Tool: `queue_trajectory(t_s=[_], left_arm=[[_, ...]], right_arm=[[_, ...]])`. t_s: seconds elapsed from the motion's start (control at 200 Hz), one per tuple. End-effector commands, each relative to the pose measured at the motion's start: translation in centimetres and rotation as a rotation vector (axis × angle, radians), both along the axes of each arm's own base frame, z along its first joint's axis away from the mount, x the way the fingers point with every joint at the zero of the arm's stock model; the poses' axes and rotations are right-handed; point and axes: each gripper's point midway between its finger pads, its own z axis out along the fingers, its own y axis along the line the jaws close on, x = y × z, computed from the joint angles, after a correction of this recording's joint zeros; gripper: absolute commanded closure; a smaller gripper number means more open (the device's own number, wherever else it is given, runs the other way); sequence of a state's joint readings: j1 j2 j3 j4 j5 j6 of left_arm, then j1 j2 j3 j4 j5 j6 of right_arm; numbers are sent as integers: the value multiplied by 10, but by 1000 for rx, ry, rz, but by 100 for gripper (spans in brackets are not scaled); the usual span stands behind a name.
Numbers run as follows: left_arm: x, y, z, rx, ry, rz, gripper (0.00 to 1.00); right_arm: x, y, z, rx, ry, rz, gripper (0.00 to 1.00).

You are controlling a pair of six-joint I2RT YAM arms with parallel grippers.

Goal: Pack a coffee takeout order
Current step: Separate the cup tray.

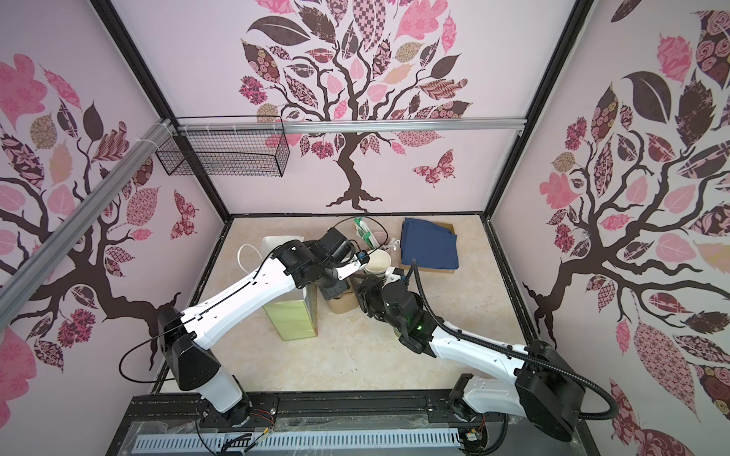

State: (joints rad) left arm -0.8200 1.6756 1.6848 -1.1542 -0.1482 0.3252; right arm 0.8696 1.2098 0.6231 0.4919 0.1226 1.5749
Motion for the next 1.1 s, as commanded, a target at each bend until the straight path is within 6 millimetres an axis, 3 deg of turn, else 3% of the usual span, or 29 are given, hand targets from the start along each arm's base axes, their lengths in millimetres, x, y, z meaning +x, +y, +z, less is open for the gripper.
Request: queue_trajectory(t_s=[0.0, 0.68, 1.095], left_arm=[[-10, -2, 8, -34, -3, -39, 100], [-11, 1, 7, -25, -6, -53, 100], [-10, 1, 9, -25, -15, -52, 100]], right_arm=[[4, 11, 6, 13, -8, 13, 51], [14, 30, 5, -12, -10, 41, 78], [16, 30, 2, -19, 2, 37, 92]])
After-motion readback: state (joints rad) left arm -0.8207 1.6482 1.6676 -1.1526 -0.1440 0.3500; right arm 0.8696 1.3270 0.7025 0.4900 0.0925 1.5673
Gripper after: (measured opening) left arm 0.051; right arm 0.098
